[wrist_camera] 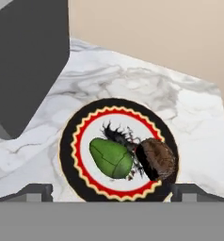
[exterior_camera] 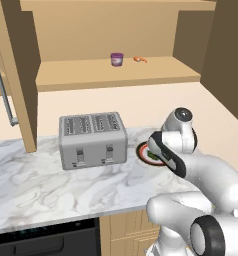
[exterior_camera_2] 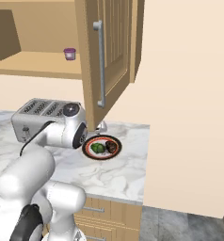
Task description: Pick the avocado and bread from the counter and place them on the plate. Then pick the jam from the cabinet and place it next to the plate. Lastly close the cabinet door.
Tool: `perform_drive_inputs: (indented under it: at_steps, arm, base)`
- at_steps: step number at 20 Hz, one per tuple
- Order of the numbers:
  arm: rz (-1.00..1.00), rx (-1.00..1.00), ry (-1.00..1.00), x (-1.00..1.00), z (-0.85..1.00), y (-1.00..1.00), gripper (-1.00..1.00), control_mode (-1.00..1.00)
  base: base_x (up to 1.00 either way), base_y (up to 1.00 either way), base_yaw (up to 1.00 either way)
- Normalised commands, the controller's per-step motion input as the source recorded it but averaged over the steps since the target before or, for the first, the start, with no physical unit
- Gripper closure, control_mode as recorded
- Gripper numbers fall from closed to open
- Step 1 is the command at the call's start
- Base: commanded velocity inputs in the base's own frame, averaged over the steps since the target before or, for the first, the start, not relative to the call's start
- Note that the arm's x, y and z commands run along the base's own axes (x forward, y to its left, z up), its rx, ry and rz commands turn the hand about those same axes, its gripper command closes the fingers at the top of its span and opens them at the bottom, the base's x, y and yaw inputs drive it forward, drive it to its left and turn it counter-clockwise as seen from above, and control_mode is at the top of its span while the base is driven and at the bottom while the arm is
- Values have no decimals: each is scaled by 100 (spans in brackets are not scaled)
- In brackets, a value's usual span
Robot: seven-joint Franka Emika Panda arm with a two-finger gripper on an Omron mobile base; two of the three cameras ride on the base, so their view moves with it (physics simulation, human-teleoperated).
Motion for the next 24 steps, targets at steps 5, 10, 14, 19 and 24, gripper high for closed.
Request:
perform_drive_inputs:
  at_steps: [5, 10, 14, 19, 24]
  arm:
    - [0, 0, -16, -44, 64, 9, -100, -100]
    - [0, 0, -9, -41, 51, 9, -100, -100]
    - [0, 0, -7, -38, 46, 14, -100, -100]
    - [0, 0, -2, -35, 46, 21, -100, -100]
    - [0, 0, -1, -35, 41, 23, -100, -100]
  base:
    - [0, 0, 0]
    - [0, 0, 0]
    - [0, 0, 0]
    - [0, 0, 0]
    - [0, 0, 0]
